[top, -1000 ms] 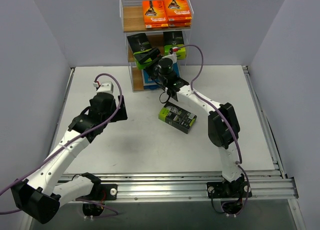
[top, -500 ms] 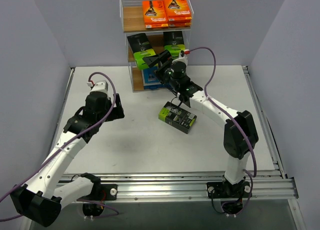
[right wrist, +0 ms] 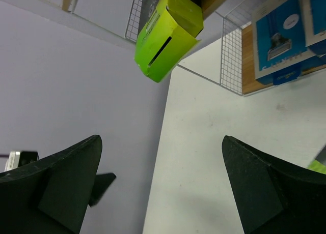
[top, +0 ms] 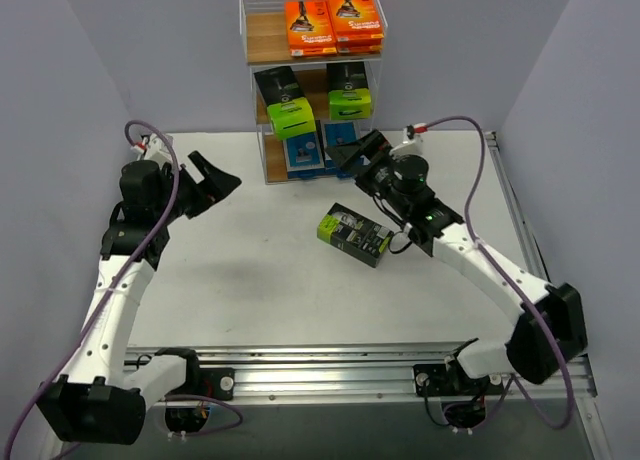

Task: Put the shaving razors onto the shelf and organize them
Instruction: Place the shaving razor onto shelf

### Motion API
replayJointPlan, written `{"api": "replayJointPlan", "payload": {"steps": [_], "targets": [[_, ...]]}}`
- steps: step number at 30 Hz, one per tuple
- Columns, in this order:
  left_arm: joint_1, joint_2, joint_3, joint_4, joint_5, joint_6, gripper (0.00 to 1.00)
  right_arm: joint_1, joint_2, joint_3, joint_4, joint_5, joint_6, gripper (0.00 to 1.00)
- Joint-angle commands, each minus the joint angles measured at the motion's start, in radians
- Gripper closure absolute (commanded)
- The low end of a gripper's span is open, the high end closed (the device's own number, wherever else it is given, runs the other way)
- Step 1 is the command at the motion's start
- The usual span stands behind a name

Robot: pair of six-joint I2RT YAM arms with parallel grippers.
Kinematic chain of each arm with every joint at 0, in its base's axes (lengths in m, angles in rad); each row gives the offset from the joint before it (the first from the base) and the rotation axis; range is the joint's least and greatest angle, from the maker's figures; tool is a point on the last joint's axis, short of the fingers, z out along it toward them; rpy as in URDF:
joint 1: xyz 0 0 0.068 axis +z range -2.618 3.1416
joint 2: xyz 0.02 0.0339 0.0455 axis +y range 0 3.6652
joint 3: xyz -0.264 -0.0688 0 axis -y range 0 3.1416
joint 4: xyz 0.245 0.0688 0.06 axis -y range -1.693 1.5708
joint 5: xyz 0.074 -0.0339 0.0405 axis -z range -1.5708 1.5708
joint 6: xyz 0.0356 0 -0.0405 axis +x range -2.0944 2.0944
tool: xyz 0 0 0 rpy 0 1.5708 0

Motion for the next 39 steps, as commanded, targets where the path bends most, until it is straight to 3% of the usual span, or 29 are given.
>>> {"api": "replayJointPlan", "payload": {"steps": [1, 8, 11, 26, 34, 39], "targets": [[0.017, 0.078, 0.042, 0.314, 0.267, -0.167, 0.06, -0.023, -0.210, -0.082, -0.026, 0.004, -0.122, 0.00], [0.010, 0.279, 0.056, 0.692, 0.360, -0.420, 0.06, -0.091, -0.464, -0.291, -0.054, -0.007, -0.139, 0.00], [-0.016, 0.340, 0.081, 0.742, 0.322, -0.472, 0.06, -0.105, -0.515, -0.320, -0.055, -0.010, -0.132, 0.00], [-0.093, 0.560, 0.176, 0.839, 0.093, -0.633, 0.06, -0.230, -0.572, -0.409, -0.015, -0.168, -0.070, 0.00], [-0.105, 0.640, 0.222, 0.822, 0.018, -0.623, 0.06, -0.361, -0.546, -0.438, 0.023, -0.294, -0.035, 0.00], [-0.105, 0.687, 0.231, 0.911, -0.004, -0.627, 0.06, -0.392, -0.530, -0.454, 0.040, -0.334, -0.033, 0.00]]}}
